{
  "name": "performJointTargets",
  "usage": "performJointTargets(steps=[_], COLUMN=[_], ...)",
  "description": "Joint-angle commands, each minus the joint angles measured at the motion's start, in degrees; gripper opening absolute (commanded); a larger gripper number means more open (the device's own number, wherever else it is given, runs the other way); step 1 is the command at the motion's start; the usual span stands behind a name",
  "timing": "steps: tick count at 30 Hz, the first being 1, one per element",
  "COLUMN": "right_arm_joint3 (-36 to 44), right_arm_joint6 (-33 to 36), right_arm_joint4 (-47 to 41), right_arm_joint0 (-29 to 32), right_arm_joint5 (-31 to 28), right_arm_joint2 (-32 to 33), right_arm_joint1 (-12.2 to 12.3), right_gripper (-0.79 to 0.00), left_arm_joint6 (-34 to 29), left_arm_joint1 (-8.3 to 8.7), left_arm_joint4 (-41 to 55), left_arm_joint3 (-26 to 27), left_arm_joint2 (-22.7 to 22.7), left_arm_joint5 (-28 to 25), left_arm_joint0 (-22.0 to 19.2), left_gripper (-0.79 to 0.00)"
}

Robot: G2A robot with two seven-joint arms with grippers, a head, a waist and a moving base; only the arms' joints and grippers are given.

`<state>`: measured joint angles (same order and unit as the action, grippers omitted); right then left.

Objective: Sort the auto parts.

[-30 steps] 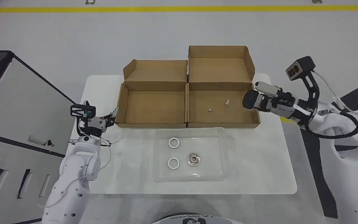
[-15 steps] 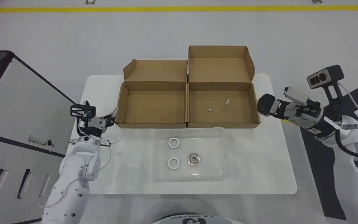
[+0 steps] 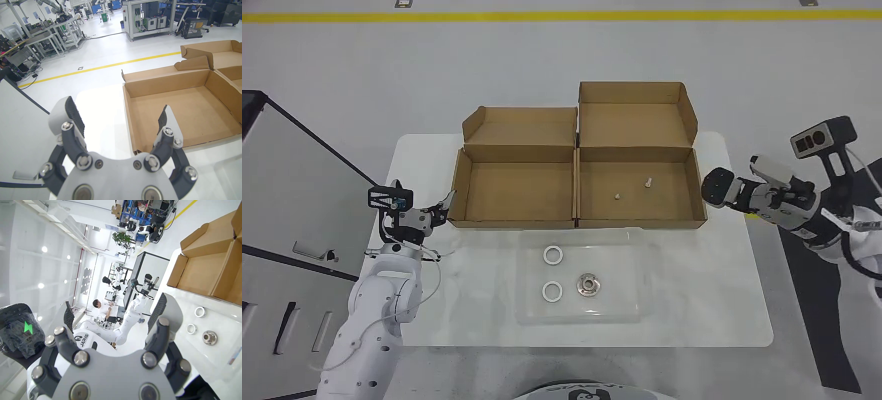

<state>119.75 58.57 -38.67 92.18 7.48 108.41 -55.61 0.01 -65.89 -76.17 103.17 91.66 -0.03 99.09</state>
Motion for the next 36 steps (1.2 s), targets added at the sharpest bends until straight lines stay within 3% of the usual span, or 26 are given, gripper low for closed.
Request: performJointTargets(steps=[1,10,17,23,27,36], right_arm_joint3=[0.0,0.0,0.0,0.0,0.0,0.0], right_arm_joint6=[0.0,0.0,0.0,0.0,0.0,0.0], right_arm_joint4=[0.0,0.0,0.0,0.0,0.0,0.0], right_arm_joint0=[0.0,0.0,0.0,0.0,0.0,0.0], right_arm_joint5=[0.0,0.0,0.0,0.0,0.0,0.0], right_arm_joint2=[0.0,0.0,0.0,0.0,0.0,0.0], right_arm_joint1=[0.0,0.0,0.0,0.0,0.0,0.0], right_gripper=[0.000,0.000,0.000,0.000,0.000,0.000], left_arm_joint6=[-0.3,-12.5,-20.6,-27.6,-30.7,-36.0], left_arm_joint1=[-0.08,0.31,0.36,0.39,0.12,-0.59], left_arm_joint4=[1.0,-10.2,-18.2,-25.1,-28.8,-28.2], left_arm_joint3=[0.7,13.1,18.7,20.3,19.9,19.7], left_arm_joint2=[-0.2,-3.0,-8.1,-14.2,-18.4,-25.8], left_arm_joint5=[-0.5,-4.7,-9.8,-17.6,-19.7,-27.4], left_arm_joint0=[-0.4,0.3,-3.0,-7.2,-10.1,-14.7], left_gripper=[0.000,0.000,0.000,0.000,0.000,0.000])
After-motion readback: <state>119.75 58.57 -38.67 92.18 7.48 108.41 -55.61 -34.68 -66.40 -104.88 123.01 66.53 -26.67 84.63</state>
